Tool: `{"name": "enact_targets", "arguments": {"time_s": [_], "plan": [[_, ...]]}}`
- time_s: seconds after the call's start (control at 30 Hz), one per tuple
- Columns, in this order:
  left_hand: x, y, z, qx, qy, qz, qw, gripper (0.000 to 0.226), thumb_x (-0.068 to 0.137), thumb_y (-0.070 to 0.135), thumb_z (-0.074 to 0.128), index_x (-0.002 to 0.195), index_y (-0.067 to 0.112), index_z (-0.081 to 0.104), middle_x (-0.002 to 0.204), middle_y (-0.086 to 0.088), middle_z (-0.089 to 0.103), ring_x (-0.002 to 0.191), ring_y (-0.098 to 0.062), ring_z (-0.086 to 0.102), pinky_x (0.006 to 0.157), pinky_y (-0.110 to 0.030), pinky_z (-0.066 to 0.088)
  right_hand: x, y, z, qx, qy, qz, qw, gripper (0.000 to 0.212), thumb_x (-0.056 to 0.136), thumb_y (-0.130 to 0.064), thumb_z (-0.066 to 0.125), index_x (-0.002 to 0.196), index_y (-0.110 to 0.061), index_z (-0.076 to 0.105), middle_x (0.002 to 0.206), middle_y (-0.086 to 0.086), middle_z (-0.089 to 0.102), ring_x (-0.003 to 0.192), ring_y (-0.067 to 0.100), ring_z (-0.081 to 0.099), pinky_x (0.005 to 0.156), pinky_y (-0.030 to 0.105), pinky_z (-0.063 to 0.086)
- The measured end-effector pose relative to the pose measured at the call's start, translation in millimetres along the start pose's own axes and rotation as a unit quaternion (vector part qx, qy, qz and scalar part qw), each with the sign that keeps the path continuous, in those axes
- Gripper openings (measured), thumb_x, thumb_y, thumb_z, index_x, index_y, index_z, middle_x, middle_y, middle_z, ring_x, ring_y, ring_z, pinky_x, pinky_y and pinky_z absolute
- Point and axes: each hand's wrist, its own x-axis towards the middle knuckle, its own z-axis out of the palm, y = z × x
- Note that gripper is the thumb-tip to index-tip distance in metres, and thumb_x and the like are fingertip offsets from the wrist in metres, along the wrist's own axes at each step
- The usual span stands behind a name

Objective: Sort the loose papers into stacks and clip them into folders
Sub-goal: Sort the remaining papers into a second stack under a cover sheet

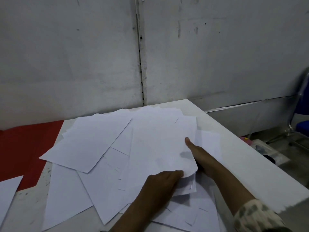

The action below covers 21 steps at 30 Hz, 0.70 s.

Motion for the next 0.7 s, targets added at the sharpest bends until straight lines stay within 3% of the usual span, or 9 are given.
{"name": "enact_targets", "arguments": {"time_s": [0.07, 0.17, 0.33, 0.4, 0.53, 0.63, 0.7], "plan": [[-1.6, -1.2, -2.8, -0.018, -0.003, 0.024, 1.000, 0.041, 0.071, 0.033, 0.072, 0.105, 0.026, 0.050, 0.088, 0.011, 0.074, 0.070, -0.001, 0.070, 0.067, -0.012, 0.053, 2.9, 3.5, -5.3, -0.015, 0.005, 0.000, 1.000, 0.046, 0.091, -0.040, 0.054, 0.123, -0.007, 0.055, 0.119, 0.007, 0.063, 0.107, 0.028, 0.059, 0.102, 0.043, 0.044], [-4.5, -8.2, -10.8, -0.032, -0.038, 0.043, 0.998, 0.027, 0.079, 0.032, 0.047, 0.105, 0.025, 0.050, 0.089, 0.009, 0.073, 0.073, -0.004, 0.070, 0.057, -0.017, 0.055, 3.0, 1.9, -9.0, -0.015, -0.006, 0.011, 1.000, 0.037, 0.090, -0.017, 0.060, 0.122, -0.001, 0.056, 0.116, 0.014, 0.064, 0.105, 0.032, 0.061, 0.097, 0.041, 0.048], [-12.6, -24.9, -24.1, 0.031, -0.074, 0.122, 0.989, 0.021, 0.080, 0.032, 0.048, 0.099, 0.024, 0.049, 0.097, 0.010, 0.073, 0.080, -0.003, 0.069, 0.056, -0.018, 0.055, 8.4, -0.1, -4.8, -0.081, 0.028, 0.019, 0.996, 0.038, 0.086, -0.009, 0.062, 0.122, 0.003, 0.053, 0.120, 0.016, 0.061, 0.108, 0.033, 0.058, 0.095, 0.037, 0.047], [-16.4, -33.7, -31.6, 0.030, -0.040, 0.067, 0.997, 0.028, 0.082, 0.043, 0.046, 0.102, 0.023, 0.051, 0.096, 0.008, 0.074, 0.081, -0.004, 0.069, 0.063, -0.017, 0.054, 13.7, 2.2, -1.9, -0.092, 0.063, 0.023, 0.994, 0.036, 0.086, -0.007, 0.059, 0.120, 0.003, 0.052, 0.117, 0.016, 0.061, 0.106, 0.032, 0.058, 0.094, 0.036, 0.047], [-30.5, -67.0, -54.6, 0.073, 0.053, -0.127, 0.988, 0.044, 0.096, 0.049, 0.027, 0.102, 0.020, 0.060, 0.091, 0.001, 0.075, 0.077, -0.013, 0.068, 0.071, -0.020, 0.045, 17.9, 2.2, 1.6, -0.059, 0.099, 0.024, 0.993, 0.031, 0.089, -0.006, 0.053, 0.118, 0.004, 0.052, 0.119, 0.021, 0.058, 0.096, 0.029, 0.055, 0.082, 0.030, 0.042], [-52.7, -101.7, -71.5, 0.146, -0.001, -0.271, 0.951, 0.047, 0.087, 0.045, 0.038, 0.096, 0.009, 0.068, 0.095, -0.010, 0.073, 0.079, -0.027, 0.071, 0.073, -0.033, 0.053, 20.5, 2.2, 7.8, -0.052, 0.117, 0.011, 0.992, 0.030, 0.090, -0.004, 0.049, 0.116, 0.010, 0.053, 0.109, 0.020, 0.060, 0.088, 0.024, 0.050, 0.076, 0.027, 0.037], [-66.6, -120.3, -80.6, 0.194, -0.094, -0.340, 0.915, 0.047, 0.074, 0.043, 0.050, 0.097, 0.007, 0.069, 0.101, -0.015, 0.072, 0.083, -0.033, 0.071, 0.071, -0.048, 0.055, 22.2, 1.4, 14.4, -0.043, 0.118, 0.009, 0.992, 0.032, 0.090, -0.002, 0.048, 0.117, 0.014, 0.051, 0.096, 0.014, 0.054, 0.085, 0.023, 0.048, 0.071, 0.028, 0.037]]}}
